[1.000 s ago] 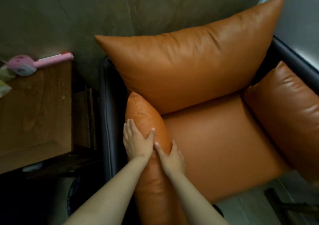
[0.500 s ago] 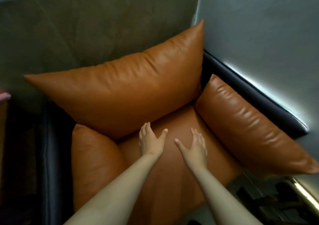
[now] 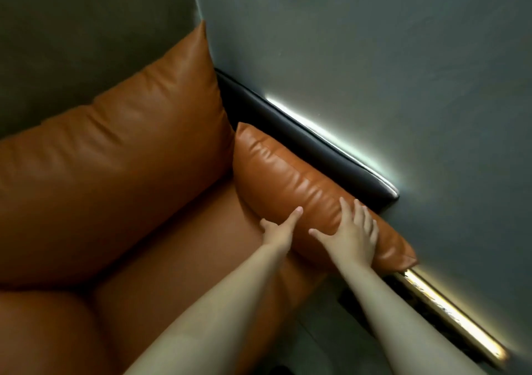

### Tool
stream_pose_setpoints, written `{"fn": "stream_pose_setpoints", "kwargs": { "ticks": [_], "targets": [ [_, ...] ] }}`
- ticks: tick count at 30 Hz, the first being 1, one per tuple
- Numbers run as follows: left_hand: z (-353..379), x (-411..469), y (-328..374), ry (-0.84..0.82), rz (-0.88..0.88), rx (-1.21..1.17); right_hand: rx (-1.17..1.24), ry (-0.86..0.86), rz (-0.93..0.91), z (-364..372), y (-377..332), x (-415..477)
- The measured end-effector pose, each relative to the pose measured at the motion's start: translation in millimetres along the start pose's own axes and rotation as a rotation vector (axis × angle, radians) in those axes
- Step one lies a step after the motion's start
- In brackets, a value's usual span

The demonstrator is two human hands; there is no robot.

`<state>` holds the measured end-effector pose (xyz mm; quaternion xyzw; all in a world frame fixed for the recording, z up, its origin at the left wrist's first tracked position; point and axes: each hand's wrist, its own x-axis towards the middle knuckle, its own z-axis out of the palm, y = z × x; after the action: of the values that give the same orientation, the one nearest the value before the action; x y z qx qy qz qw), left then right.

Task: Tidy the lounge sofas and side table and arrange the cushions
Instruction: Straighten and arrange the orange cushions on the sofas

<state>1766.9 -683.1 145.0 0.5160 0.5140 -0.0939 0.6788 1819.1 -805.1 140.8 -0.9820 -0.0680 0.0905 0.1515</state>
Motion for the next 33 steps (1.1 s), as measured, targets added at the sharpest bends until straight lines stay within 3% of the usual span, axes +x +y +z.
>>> {"fn": "stream_pose_setpoints", "kwargs": {
  "ticks": [4,13,18,23,33],
  "targets": [
    [31.4,10.8,0.7,0.002,-0.072,0.011,-0.087,-0.049,-0.023,3.8,20.8,14.8],
    [52.6,35.8,-11.7,0.049,-0.143,-0.126,-0.144,0.198,-0.113,29.7,36.0,21.4],
    [56.2,45.2,-19.5,0.153,-0.043,-0.189,-0.151,0.248,-0.127,34.0,34.2,25.7],
    [25.5,75.4,2.7,0.293,0.098,-0.175,-0.120,0.227,-0.131,45.1,-18.8,47.4],
    [-5.6,89.2,11.2,0.130,0.134,-0.103,-0.123,0.206,-0.144,47.6,-32.4,57.7]
  ]
}}
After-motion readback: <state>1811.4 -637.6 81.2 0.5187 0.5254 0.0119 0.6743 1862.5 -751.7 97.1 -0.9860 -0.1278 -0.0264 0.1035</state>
